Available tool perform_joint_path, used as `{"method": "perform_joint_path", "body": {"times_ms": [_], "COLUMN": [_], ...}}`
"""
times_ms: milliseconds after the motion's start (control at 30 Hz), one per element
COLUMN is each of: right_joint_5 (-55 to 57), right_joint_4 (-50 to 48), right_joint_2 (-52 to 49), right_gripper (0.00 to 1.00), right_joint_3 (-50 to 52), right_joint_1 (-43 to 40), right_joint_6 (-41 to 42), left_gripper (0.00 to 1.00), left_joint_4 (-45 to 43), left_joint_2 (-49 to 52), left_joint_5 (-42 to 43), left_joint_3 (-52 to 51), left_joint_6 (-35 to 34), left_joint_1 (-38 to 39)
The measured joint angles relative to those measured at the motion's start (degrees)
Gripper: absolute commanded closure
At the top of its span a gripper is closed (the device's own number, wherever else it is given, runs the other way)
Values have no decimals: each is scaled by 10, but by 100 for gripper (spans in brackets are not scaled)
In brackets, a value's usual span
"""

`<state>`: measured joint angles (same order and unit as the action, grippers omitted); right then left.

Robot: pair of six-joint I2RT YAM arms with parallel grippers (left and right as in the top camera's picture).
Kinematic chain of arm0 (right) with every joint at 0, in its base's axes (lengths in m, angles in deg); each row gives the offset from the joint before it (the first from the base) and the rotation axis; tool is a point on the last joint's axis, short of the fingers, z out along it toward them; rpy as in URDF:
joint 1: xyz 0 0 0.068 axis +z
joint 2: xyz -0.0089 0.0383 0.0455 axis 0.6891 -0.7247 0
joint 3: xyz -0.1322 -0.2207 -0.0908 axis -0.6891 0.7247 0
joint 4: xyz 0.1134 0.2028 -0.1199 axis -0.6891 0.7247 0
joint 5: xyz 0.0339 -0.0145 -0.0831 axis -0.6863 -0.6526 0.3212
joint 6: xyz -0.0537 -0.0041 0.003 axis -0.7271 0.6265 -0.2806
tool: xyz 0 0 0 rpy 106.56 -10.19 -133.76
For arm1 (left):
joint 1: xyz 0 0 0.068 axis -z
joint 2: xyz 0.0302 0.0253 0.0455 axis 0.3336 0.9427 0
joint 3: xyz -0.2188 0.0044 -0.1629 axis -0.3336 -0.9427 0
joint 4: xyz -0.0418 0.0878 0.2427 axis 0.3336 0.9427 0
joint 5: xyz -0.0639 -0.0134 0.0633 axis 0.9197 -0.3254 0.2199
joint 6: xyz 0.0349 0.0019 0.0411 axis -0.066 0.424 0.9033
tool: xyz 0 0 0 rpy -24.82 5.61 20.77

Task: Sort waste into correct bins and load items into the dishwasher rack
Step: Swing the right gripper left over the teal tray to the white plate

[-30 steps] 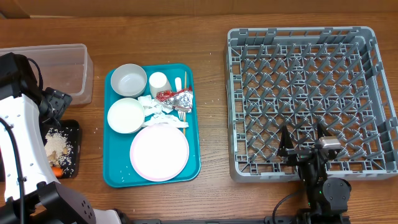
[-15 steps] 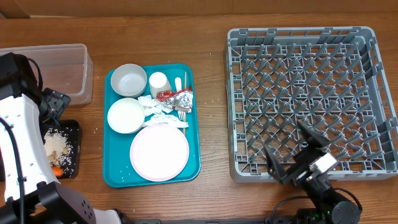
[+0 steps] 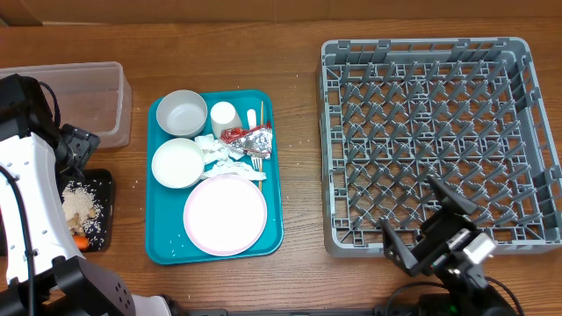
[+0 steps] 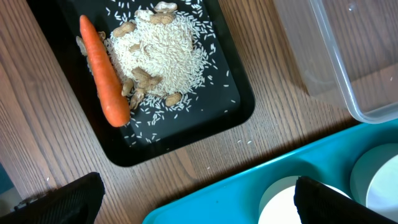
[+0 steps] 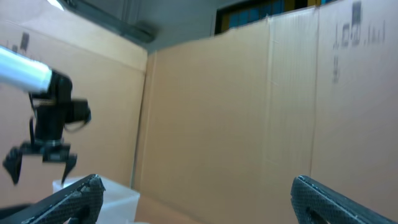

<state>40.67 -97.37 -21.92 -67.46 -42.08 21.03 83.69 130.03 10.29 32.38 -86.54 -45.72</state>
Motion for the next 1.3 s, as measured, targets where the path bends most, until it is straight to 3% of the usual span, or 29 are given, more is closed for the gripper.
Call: {"method": "perform_joint_path", "body": {"times_ms": [267, 400, 567, 667, 833, 1033, 1300], "right_joint_5": [-18, -59, -109, -122, -102, 85, 180], "right_joint_4": [-5, -7, 39, 118, 375, 646, 737], "right_joint_2": [-123, -239, -415, -524, -696, -837, -868], "right_gripper": [0, 0, 0, 0, 0, 0, 0], "right_joint_3": [-170, -273, -407, -489, -645, -795, -819], "right_joint_1": [0, 8, 75, 138, 256, 356, 379], "right_joint_6": [12, 25, 43, 39, -46, -132, -158], "left_gripper": [0, 0, 0, 0, 0, 0, 0], "left_joint_4": [0, 0, 0, 0, 0, 0, 0], "left_joint_2": [0, 0, 0, 0, 0, 0, 0], "left_joint_5": [-3, -4, -4, -4, -4, -4, -4], "left_joint_3": [0, 0, -1, -1, -1, -1, -1], "left_joint_6": [0, 0, 0, 0, 0, 0, -4], "left_joint_1": [0, 0, 0, 0, 0, 0, 0]}}
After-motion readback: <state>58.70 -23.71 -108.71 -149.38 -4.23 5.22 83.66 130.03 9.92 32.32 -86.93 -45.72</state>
